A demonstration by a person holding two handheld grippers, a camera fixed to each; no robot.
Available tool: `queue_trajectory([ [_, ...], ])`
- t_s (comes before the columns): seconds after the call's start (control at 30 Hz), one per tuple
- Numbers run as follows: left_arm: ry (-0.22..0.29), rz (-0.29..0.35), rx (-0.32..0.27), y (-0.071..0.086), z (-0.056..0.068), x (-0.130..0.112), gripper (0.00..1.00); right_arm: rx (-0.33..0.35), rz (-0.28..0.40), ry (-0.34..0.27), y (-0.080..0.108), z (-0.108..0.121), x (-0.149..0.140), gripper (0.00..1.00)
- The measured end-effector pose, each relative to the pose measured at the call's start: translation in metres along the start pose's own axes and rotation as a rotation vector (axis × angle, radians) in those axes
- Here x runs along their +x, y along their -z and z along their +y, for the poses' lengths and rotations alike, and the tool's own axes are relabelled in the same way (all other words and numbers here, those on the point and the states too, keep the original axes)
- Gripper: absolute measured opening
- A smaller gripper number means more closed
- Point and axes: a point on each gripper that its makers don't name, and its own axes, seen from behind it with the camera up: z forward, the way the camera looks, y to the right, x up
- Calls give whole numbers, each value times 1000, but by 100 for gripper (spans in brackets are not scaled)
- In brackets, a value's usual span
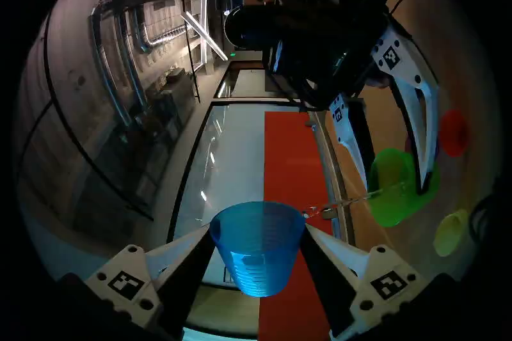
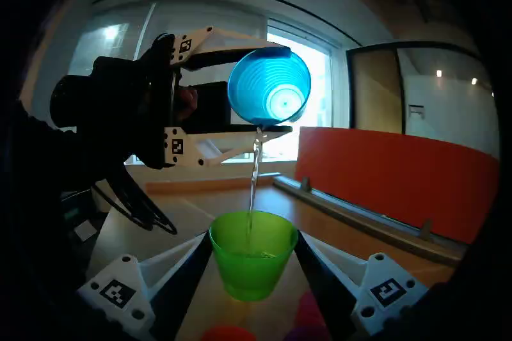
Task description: Pour water
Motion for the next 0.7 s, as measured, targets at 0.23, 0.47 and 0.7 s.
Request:
queue_trajectory([
  [0.23, -34, 5, 9, 0, -3, 2, 87, -1, 1, 1, 0, 0, 1, 92],
  [0.47, -64, 11, 17, 1, -6, 4, 87, -3, 3, 0, -2, 1, 1, 92],
  [0.7, -89, 12, 21, 0, -4, 6, 87, -1, 5, 0, -2, 0, 2, 92],
])
